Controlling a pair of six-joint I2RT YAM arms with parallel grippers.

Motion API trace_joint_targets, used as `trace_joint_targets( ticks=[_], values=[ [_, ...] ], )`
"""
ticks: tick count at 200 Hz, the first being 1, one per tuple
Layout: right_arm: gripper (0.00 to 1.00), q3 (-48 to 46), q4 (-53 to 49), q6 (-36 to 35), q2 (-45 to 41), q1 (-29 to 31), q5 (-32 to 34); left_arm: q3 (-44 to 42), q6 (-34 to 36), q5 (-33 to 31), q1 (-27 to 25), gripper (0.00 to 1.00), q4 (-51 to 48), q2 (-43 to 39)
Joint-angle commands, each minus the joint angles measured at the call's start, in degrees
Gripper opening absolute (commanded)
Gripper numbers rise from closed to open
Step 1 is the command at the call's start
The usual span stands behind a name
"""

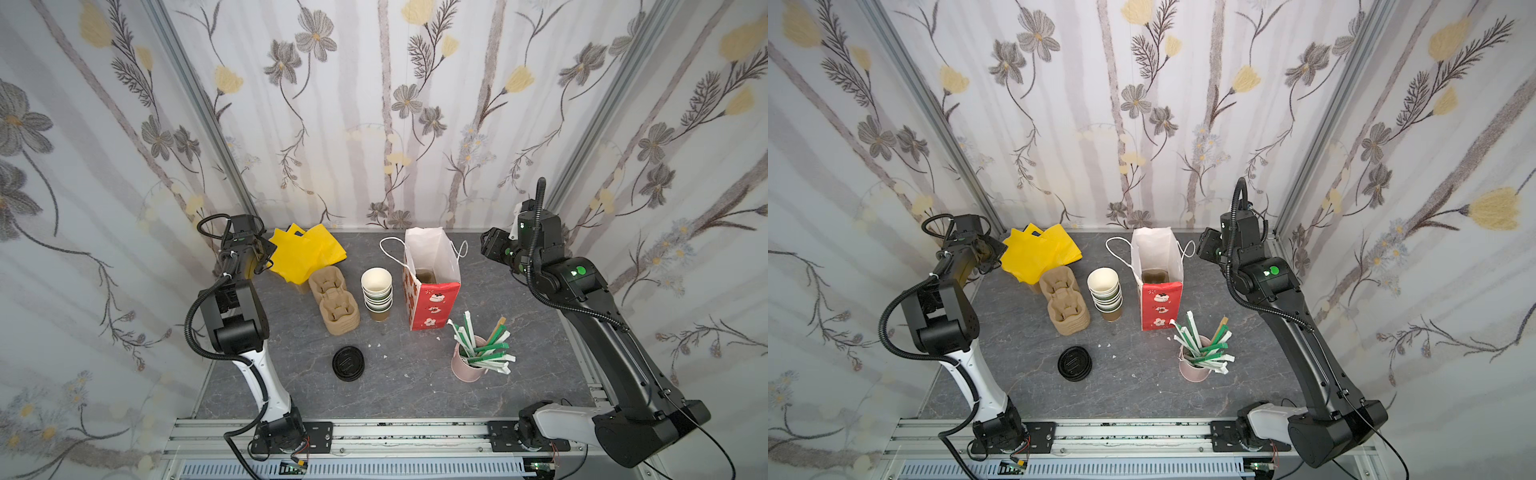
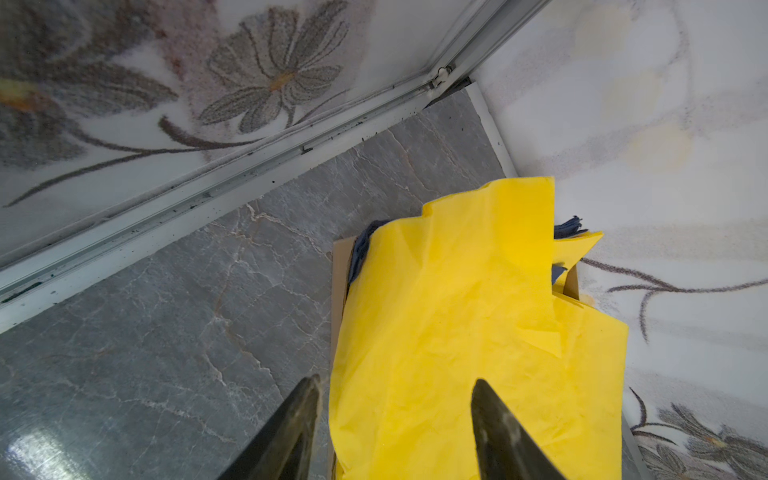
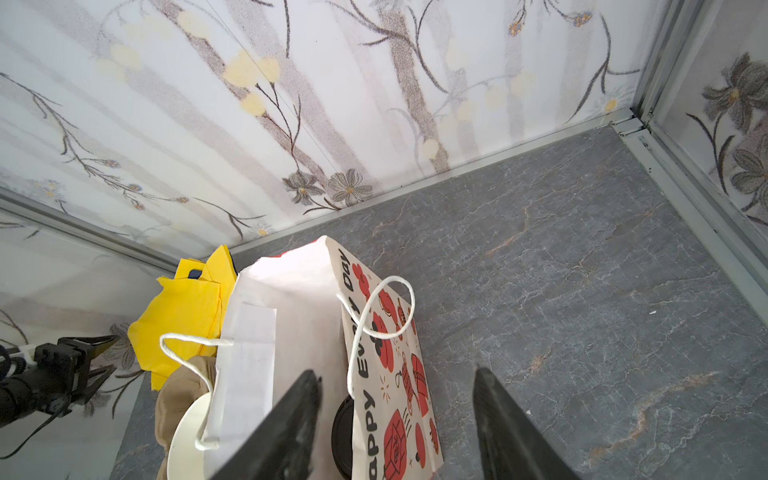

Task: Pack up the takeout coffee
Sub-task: 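Release both handles, move left gripper to yellow bags while right heads to straws, then lower the right gripper onto the straws in the pink cup while left hovers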

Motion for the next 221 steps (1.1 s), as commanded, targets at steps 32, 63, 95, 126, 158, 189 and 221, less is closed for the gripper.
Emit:
trace_joint_targets(
  ticks=[32,63,95,126,158,189,221],
  values=[
    [0.56,-5.26,-14.27,-3.07,-3.75,1.50,-10.70,-5.30,0.75,-1.19,-2.75,0.61,-0.02,-7.44],
    [0.57,-13.73,-16.72,-0.70,-7.34,4.97,-13.01,-6.77,-0.37,-1.85,-4.91,0.61,0.27,-11.97],
    [0.62,-18.32,-13.71,-0.15,-5.79,8.94,-11.29,-6.82,-1.51,-2.13,-8.93,0.61,0.47,-15.06],
    [0.53,-18.99,-10.26,0.77,-3.40,9.72,-8.16,-6.34,-2.77,-1.79,-12.39,0.61,0.64,-16.86],
    [0.46,-19.91,-9.52,1.50,-3.55,10.05,-7.14,-4.77,-3.24,-0.79,-13.59,0.60,0.73,-17.55],
    [0.39,-20.70,-10.57,1.47,-4.81,10.27,-6.78,-3.31,-3.38,-0.38,-14.33,0.60,0.74,-17.69],
    [0.30,-21.09,-11.20,1.72,-5.70,10.32,-6.44,-3.01,-3.41,-0.16,-14.80,0.60,0.73,-17.72]
  ],
)
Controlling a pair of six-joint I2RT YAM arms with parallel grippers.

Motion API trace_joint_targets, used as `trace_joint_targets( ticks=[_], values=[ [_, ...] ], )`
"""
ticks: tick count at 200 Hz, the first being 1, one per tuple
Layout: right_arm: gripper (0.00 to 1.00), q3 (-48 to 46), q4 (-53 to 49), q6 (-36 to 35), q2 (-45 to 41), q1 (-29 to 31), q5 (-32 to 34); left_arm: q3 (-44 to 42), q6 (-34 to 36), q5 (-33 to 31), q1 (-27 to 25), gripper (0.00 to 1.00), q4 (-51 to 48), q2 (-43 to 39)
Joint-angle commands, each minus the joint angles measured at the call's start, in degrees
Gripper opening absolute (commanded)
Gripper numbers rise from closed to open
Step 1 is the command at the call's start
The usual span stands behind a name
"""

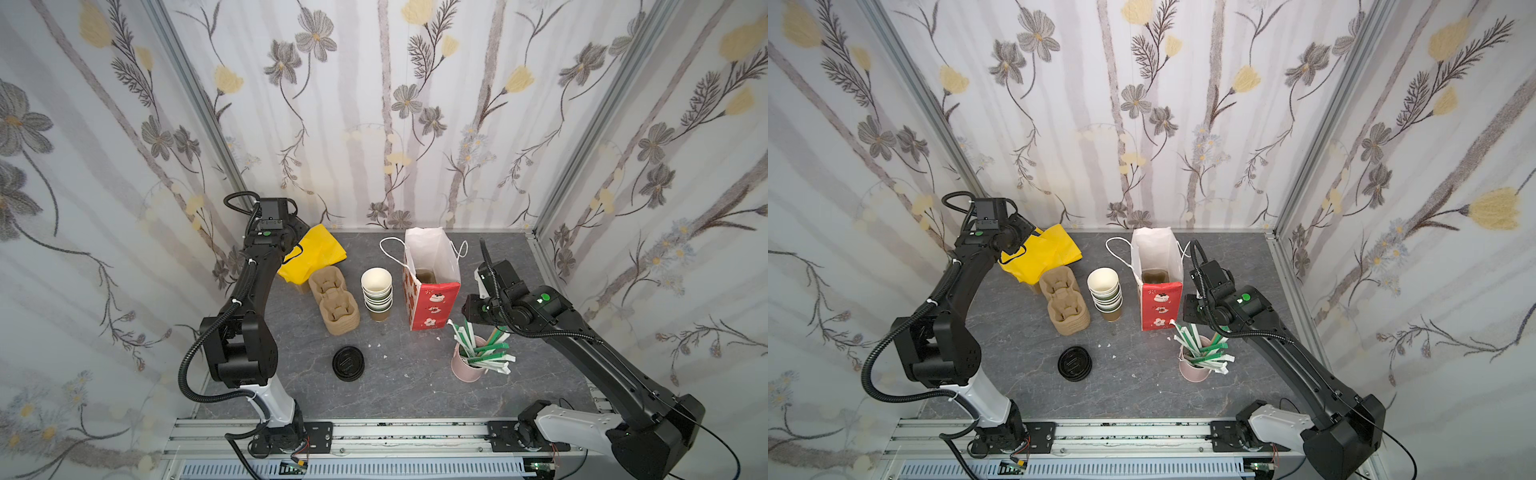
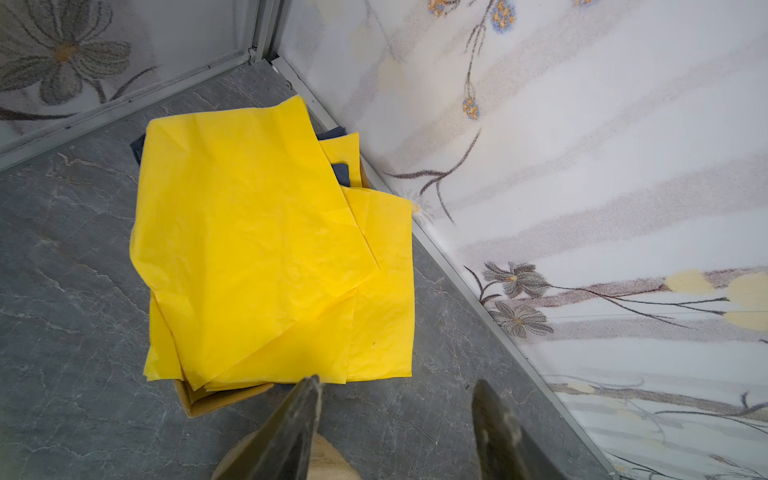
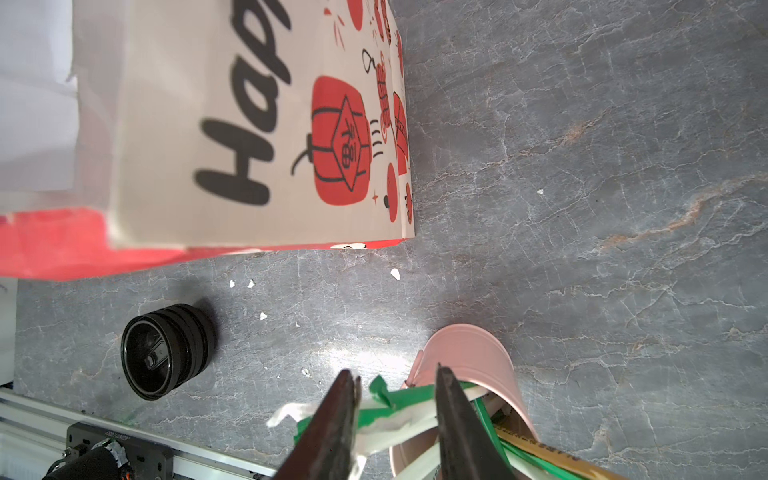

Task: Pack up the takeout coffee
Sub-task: 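Lower the right gripper onto the straws in the pink cup while left hovers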

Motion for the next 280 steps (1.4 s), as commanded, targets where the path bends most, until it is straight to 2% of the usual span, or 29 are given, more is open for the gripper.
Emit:
trace_joint_targets(
  ticks=[1,115,150,214,280],
  values=[
    [0.30,-0.32,0.74,0.74,-0.48,0.15,1.31,0.65,-0.57,0.28,-0.26,0.60,1.02,-0.48],
    [0.11,-0.49,0.71,3.00,-1.47,0.08,2.11,2.43,-0.31,1.67,-0.73,0.60,1.45,-0.06],
    [0.13,-0.29,0.57,3.53,-2.07,0.13,2.54,2.67,-0.04,1.90,-0.86,0.60,1.52,-0.14],
    [0.00,1.36,-1.19,4.60,-2.67,0.14,3.99,3.14,-0.13,1.77,-0.87,0.60,1.63,-0.85],
    [0.00,5.36,-6.23,5.67,-5.89,0.16,5.34,3.32,2.36,0.99,-4.19,0.60,2.15,-2.36]
  ],
)
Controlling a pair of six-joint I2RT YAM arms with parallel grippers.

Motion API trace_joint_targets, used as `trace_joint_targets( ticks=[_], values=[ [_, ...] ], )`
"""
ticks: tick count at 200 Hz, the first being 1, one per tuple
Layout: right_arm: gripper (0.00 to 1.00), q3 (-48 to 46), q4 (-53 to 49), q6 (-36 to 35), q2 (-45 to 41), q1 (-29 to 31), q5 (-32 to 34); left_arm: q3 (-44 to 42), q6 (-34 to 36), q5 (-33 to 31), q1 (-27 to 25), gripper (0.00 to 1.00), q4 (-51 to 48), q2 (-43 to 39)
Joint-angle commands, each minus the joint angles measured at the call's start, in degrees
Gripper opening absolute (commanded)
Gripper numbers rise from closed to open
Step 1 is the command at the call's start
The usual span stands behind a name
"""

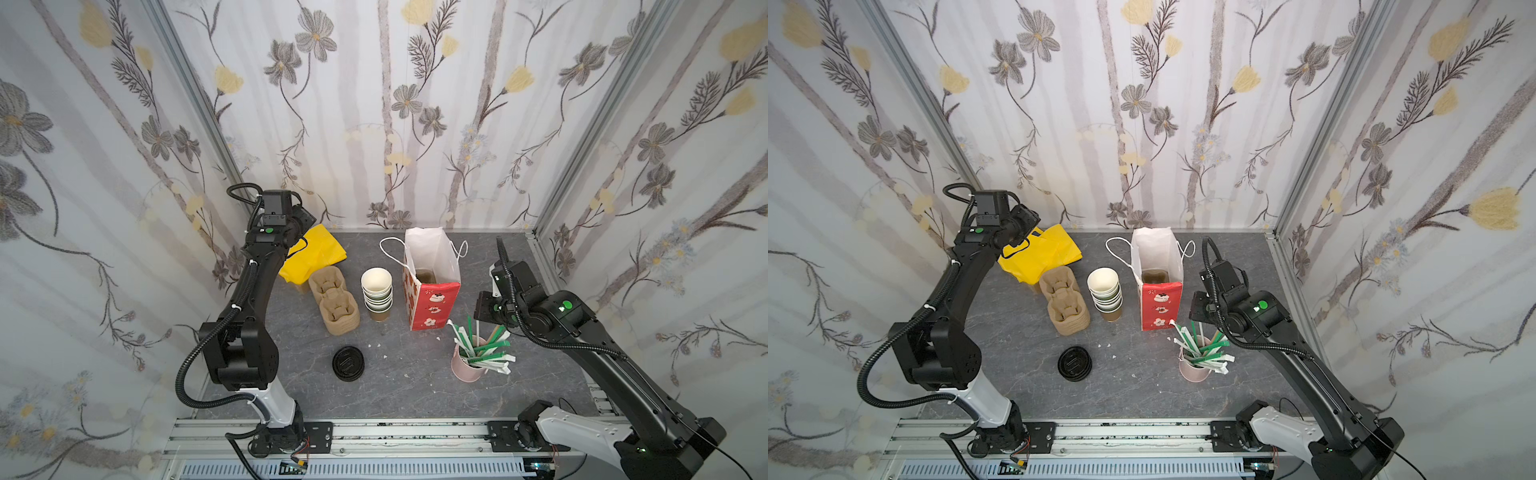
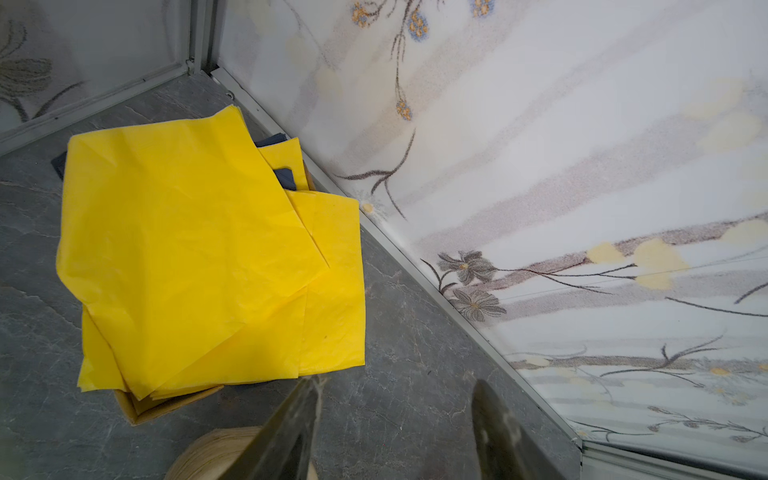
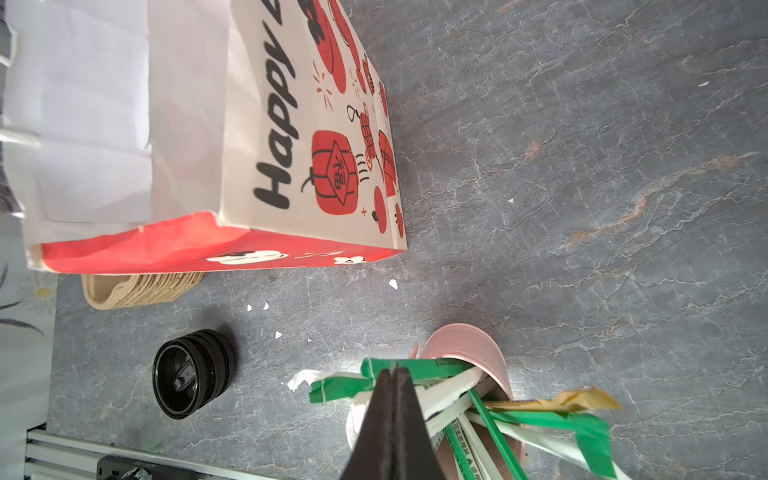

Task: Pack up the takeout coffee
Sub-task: 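Lower the right gripper onto the straws in the pink cup while left hovers, then pull a white straw up out of the pink cup with the right gripper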

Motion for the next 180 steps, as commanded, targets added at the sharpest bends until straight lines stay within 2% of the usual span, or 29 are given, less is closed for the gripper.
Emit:
trace_joint_targets(
  ticks=[1,50,64,90,117,133,152,180],
  values=[
    [0.00,1.90,-2.21,1.13,-1.01,0.07,1.50,0.21,1.42,-0.74,-1.27,0.60,1.57,-0.88],
    [0.00,6.83,-3.67,2.06,-6.09,-0.02,2.97,-1.39,2.29,-1.71,-5.92,0.61,2.96,-2.11],
    [0.00,7.63,-2.17,2.43,-7.98,0.01,2.38,-1.59,1.85,-4.45,-8.01,0.60,3.61,-3.36],
    [0.00,10.40,-2.46,2.63,-10.74,0.02,3.11,-3.14,2.64,-11.19,-15.23,0.60,5.57,-5.73],
    [0.00,16.63,-3.95,2.18,-12.20,-0.02,5.82,-9.58,-0.37,-13.54,-19.74,0.61,11.49,-9.06],
    [0.00,21.10,-3.63,0.80,-12.11,-0.08,6.72,-11.54,-0.83,-11.72,-20.78,0.64,13.96,-9.55],
    [0.00,25.95,-1.12,-0.95,-11.22,-0.06,5.81,-12.52,0.51,-5.41,-21.28,0.69,14.44,-9.49],
    [0.00,34.21,3.14,-3.21,-8.76,-0.09,5.31,-17.21,0.27,-0.44,-21.30,0.70,15.88,-13.18]
  ],
)
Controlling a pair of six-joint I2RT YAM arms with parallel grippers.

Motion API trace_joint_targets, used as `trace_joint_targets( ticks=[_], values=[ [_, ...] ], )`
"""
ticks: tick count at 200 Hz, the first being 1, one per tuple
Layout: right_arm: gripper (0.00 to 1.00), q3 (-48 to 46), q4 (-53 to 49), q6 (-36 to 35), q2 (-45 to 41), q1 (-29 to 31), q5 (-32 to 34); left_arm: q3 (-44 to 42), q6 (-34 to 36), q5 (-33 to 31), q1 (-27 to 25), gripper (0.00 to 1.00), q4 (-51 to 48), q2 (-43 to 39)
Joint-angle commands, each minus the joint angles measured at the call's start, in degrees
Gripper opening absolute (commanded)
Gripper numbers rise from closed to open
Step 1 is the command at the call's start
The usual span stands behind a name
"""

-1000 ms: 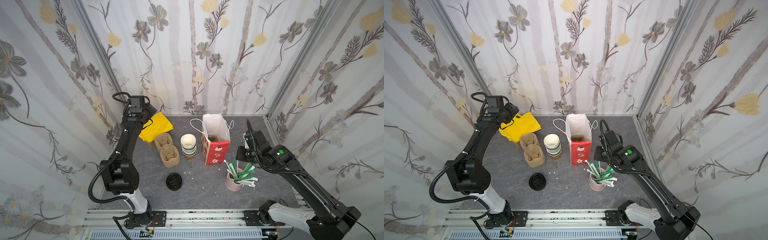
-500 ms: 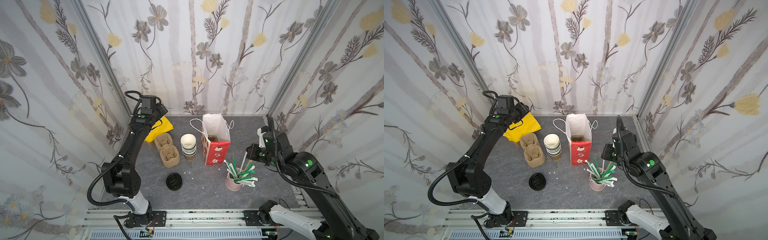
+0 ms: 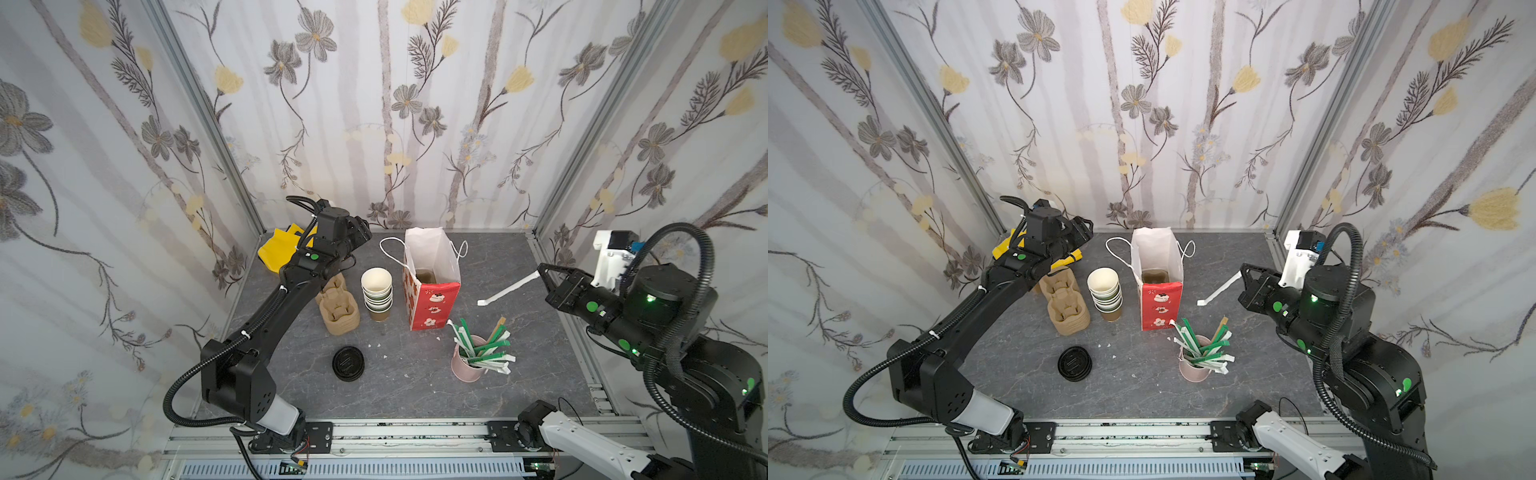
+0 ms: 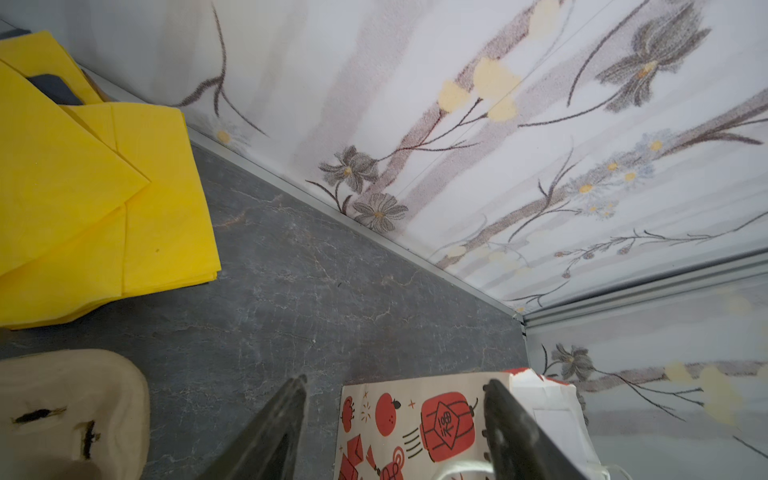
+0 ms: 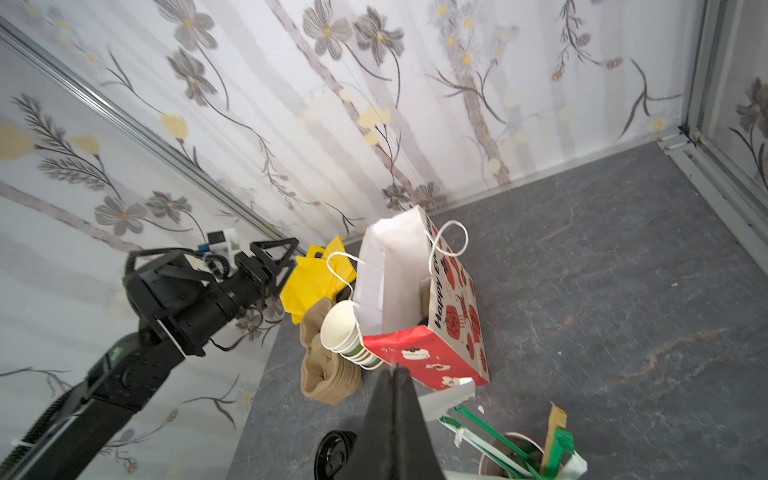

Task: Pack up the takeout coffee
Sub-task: 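Pull a white straw up out of the pink cup with the right gripper, then carry the white straw over the paper bag and lower it inside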

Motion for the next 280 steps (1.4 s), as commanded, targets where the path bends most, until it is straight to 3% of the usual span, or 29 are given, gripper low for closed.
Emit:
trace_joint_targets(
  ticks=[1,75,158,233,280],
  values=[
    [0.00,4.51,5.80,-2.67,1.83,0.01,0.03,-2.60,-0.28,5.00,-0.03,0.70,4.15,-2.53],
    [0.00,5.76,29.35,-6.62,8.19,-0.49,-8.32,0.73,3.75,15.14,-0.01,0.73,6.00,0.07],
    [0.00,1.08,43.18,-0.72,22.72,-2.03,-17.39,1.56,2.85,14.71,0.29,0.72,6.53,2.73],
    [0.00,-6.93,45.60,0.85,28.35,-2.79,-15.27,0.11,0.42,14.92,0.31,0.71,6.53,2.98],
    [0.00,-12.39,56.54,4.43,33.84,-2.92,-16.31,0.59,0.69,15.66,0.92,0.70,6.55,3.62]
  ],
)
